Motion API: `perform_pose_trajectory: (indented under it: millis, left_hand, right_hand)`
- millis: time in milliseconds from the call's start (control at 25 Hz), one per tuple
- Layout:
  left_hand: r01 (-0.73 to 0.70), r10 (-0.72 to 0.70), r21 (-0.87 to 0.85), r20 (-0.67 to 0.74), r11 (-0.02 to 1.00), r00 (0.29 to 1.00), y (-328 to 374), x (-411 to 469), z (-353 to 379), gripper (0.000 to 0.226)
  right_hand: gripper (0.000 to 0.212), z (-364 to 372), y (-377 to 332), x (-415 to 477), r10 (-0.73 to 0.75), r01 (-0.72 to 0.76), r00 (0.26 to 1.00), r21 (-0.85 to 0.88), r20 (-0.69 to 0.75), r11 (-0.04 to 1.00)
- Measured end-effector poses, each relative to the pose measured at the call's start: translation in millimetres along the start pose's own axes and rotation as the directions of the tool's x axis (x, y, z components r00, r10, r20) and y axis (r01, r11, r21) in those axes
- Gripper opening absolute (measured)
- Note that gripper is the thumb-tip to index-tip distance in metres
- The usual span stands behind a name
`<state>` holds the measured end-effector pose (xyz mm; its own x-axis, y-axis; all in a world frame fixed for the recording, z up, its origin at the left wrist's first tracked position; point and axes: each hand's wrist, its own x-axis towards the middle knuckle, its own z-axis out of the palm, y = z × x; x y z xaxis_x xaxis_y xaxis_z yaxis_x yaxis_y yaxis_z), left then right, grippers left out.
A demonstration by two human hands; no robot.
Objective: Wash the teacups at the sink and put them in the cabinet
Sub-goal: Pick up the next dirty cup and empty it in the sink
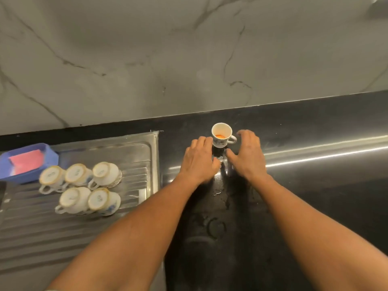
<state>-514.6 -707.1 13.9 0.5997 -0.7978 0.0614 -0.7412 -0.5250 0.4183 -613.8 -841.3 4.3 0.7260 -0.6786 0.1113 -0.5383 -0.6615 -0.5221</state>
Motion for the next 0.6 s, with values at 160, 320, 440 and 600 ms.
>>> perform_pose_trajectory:
  millis: [160,320,440,600]
  left_hand:
    - [0.187,-0.174,-0.182,0.083,0.965,0.981,-1,24,9,0.065]
    - [0.229,-0.222,-0.35,0.06,0.908,0.973,-6,19,22,0.071]
    - [0.241,-0.272,-0.403,-0.02,0.883,0.962,-8,-3,20,0.062]
    - [0.23,-0.282,-0.362,-0.098,0.904,0.955,-12,-53,3,0.044]
  right_hand:
    - [0.105,16,9,35,0.074,-0.109,0.976,0.165,0.205,0.98]
    - [0.059,30,-1,45,0.034,-0.061,0.994,0.283,0.1,0.957]
    - [0.05,28,-15,21,-0.03,0.012,0.998,0.34,0.047,0.94]
    - [0.054,29,-42,-29,-0.111,0.081,0.992,0.392,0.055,0.916]
